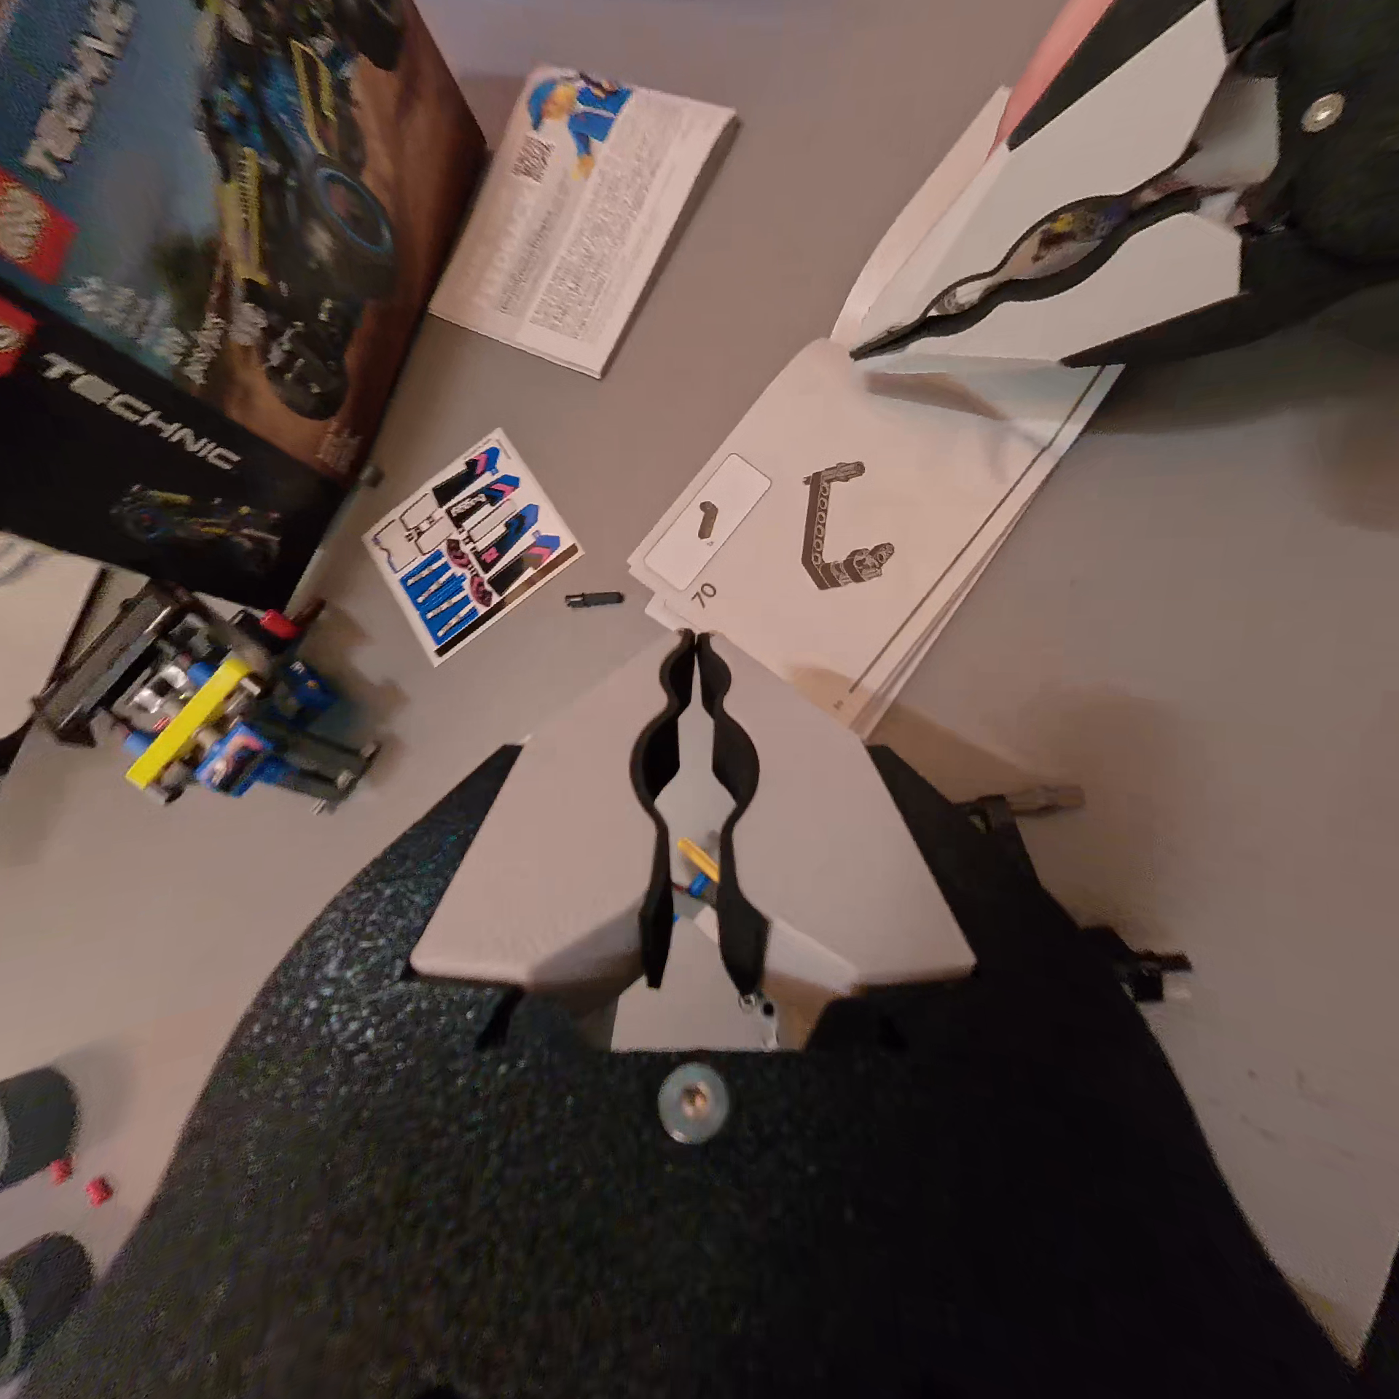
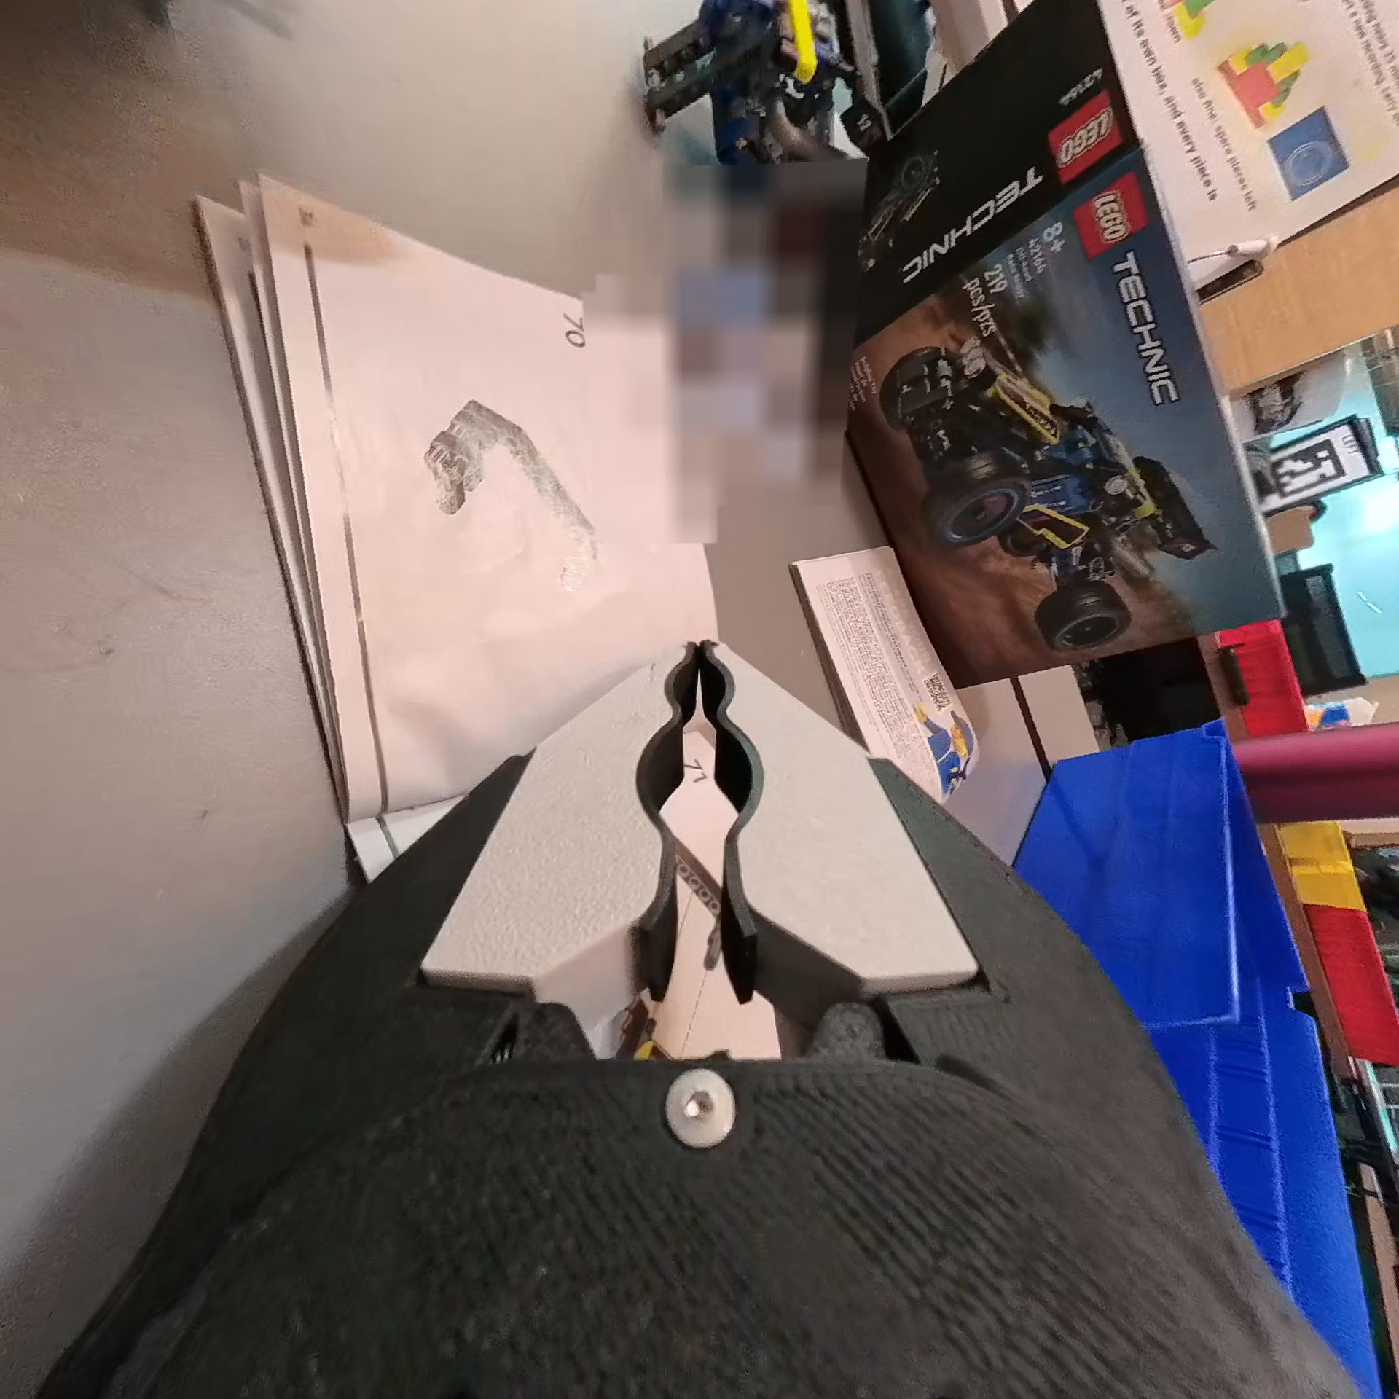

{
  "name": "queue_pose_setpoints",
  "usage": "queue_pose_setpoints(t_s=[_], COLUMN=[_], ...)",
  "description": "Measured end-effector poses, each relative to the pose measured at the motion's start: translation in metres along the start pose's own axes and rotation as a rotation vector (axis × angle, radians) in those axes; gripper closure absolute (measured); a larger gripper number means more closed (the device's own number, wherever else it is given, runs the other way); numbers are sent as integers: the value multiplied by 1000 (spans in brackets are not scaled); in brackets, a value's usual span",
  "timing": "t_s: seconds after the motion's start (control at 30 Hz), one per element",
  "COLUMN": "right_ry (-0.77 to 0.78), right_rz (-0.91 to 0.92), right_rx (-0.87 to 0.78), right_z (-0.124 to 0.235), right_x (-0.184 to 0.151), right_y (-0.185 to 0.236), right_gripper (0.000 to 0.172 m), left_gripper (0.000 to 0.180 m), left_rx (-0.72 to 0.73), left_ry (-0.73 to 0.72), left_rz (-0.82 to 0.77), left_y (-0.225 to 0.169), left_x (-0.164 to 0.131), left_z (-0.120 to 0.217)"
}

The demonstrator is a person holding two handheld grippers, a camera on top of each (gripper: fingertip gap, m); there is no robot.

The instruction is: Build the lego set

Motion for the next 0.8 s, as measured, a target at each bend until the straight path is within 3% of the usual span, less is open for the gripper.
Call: queue_pose_setpoints(t_s=[0.13, 0.3, 0.43, 0.53, 0.8], right_ry=[-42, -100, -82, -27, 7], right_rz=[-17, -71, -63, -78, -25], right_rx=[-19, -31, -23, -72, -100], right_z=[13, 40, 53, 57, 66], right_x=[4, 9, 2, -13, -10], right_y=[-6, -5, 14, 18, 20], right_gripper=[172, 172, 172, 172, 172], left_gripper=[180, 176, 167, 160, 163], left_rx=[4, -66, -123, -145, -132], left_ry=[-78, -168, -108, -34, 17], left_rz=[42, 44, 81, 98, -61], left_y=[-16, -64, -96, -111, -115], left_x=[-16, -53, -101, -120, -105], left_z=[38, 72, 61, 50, 37])
Point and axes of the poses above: each gripper's, where its closed fingertips meet, z back along the fingers, x out of its top, y = z × x across the jaws, the point moved 5 cm from there along z, back along the fingers, and after that the axes turned 11 degrees about -z, right-handed, at the moved point
